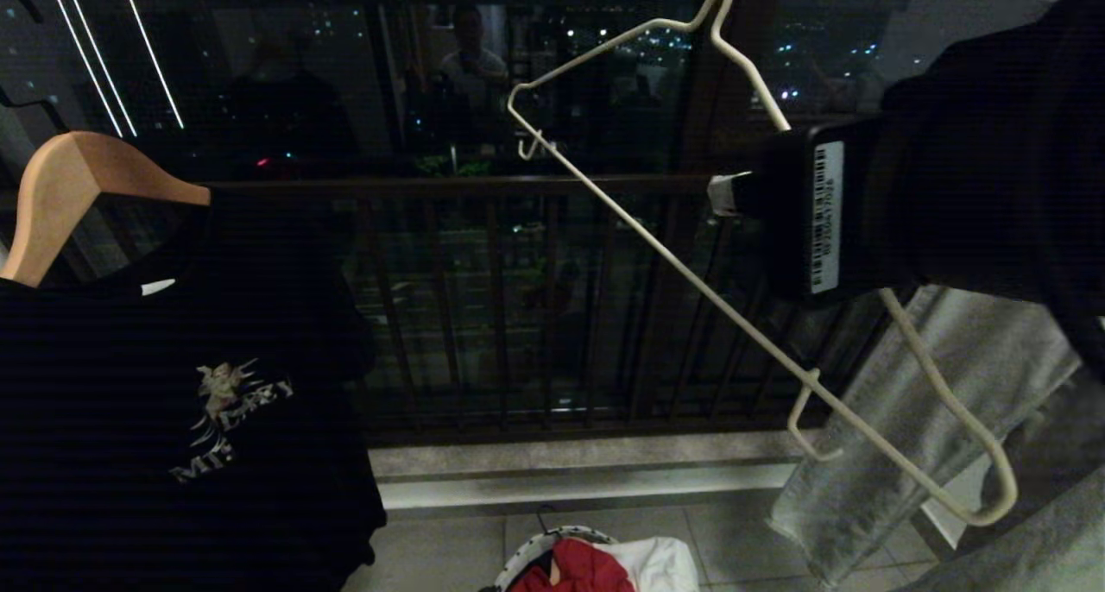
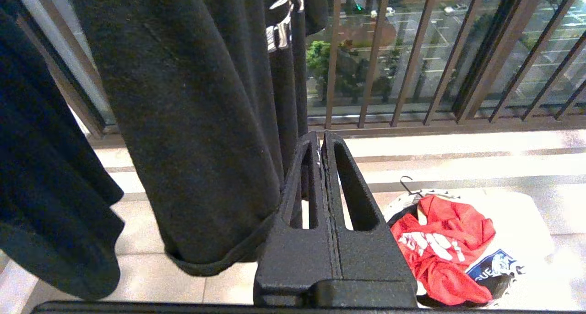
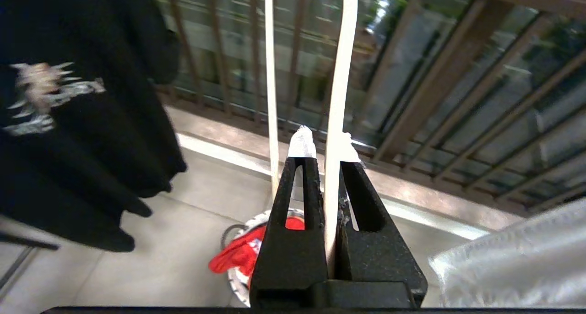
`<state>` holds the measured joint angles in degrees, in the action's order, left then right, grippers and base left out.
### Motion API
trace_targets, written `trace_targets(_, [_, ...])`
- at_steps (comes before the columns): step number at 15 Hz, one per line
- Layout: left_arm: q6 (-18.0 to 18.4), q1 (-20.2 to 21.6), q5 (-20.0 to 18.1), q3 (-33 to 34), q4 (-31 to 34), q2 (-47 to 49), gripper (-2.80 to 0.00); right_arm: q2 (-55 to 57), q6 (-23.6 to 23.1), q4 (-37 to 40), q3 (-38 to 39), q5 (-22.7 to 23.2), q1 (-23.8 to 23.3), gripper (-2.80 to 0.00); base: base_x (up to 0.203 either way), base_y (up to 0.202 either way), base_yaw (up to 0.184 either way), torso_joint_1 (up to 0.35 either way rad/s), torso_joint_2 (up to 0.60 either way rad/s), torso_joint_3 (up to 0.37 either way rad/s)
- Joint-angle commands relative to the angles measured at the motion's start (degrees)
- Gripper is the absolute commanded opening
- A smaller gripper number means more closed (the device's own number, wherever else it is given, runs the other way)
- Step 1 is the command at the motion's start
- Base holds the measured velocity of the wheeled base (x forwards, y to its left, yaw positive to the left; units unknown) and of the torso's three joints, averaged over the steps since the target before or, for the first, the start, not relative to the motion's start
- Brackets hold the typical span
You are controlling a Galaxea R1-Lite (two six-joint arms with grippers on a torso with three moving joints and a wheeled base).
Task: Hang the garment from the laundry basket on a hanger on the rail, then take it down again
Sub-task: Pick up the clothes rack on the clothesline
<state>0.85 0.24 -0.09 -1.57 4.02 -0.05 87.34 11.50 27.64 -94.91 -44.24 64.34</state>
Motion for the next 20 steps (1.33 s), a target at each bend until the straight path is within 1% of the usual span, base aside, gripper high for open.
trace_targets(1, [0.0,0.0,0.0,0.0,0.0,0.0,-2.8,-5.3,-0.2,0.2,1.8,-0.1,1.6,-2.8,0.0,0.0,0.0,0.0,0.0,0.0])
trace_targets(3, [-0.1,0.0,0.0,0.0,0.0,0.0,-2.8,-9.9,-1.2,0.3,5.3,0.7,2.4,-2.8,0.0,0.0,0.0,0.0,0.0,0.0])
trace_targets(9, [-0.1,0.0,0.0,0.0,0.0,0.0,-2.8,-25.4,-1.7,0.4,19.3,9.7,3.1,-2.8,0.0,0.0,0.0,0.0,0.0,0.0])
trace_targets(11, [0.0,0.0,0.0,0.0,0.0,0.0,-2.8,-29.5,-1.7,0.4,24.9,11.6,3.1,-2.8,0.0,0.0,0.0,0.0,0.0,0.0])
trace_targets(15, [-0.1,0.0,0.0,0.0,0.0,0.0,-2.8,-34.8,-1.4,0.0,35.4,12.5,2.9,-2.8,0.0,0.0,0.0,0.0,0.0,0.0])
trace_targets(20, [0.0,0.0,0.0,0.0,0.0,0.0,-2.8,-37.6,-1.1,-0.1,41.6,14.4,2.0,-2.8,0.0,0.0,0.0,0.0,0.0,0.0])
